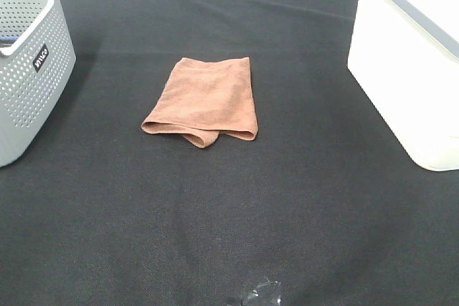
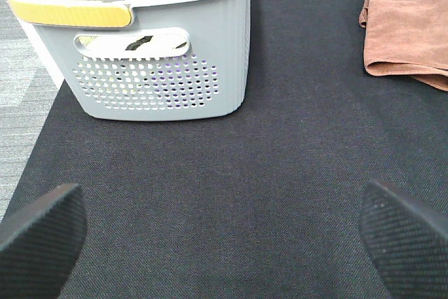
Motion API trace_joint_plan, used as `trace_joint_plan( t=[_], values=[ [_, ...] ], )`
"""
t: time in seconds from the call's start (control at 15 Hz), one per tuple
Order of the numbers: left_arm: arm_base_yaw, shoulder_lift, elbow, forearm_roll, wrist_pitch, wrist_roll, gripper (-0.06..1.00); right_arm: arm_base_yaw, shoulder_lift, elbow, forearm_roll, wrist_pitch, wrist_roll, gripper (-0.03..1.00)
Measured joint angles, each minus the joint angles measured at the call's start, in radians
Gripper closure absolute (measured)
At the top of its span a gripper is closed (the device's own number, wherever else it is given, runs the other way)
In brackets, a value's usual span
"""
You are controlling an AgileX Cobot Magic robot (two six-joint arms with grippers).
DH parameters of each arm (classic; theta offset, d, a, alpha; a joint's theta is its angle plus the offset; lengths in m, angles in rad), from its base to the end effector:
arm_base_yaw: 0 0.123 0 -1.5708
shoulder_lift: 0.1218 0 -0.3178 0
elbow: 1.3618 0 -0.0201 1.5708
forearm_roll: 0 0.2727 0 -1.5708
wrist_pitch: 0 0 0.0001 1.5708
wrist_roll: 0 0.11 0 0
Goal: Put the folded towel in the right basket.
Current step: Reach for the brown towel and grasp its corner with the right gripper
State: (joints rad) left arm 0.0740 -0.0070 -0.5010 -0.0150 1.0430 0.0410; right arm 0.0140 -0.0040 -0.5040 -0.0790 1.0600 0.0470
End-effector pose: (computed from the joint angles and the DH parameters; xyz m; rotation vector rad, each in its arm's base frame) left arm -0.0020 -0.0016 0.2812 -0.0327 2.0187 0.0551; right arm -0.0028 -0.0076 0.2807 0.0375 2.0332 -0.0560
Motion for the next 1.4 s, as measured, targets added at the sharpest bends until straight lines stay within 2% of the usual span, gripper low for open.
trace_joint_plan(
  t=[1.4],
  values=[
    [0.000, 0.000, 0.000, 0.000, 0.000, 0.000, -0.05, 0.000, 0.000, 0.000, 0.000, 0.000, -0.001, 0.01]
  ],
)
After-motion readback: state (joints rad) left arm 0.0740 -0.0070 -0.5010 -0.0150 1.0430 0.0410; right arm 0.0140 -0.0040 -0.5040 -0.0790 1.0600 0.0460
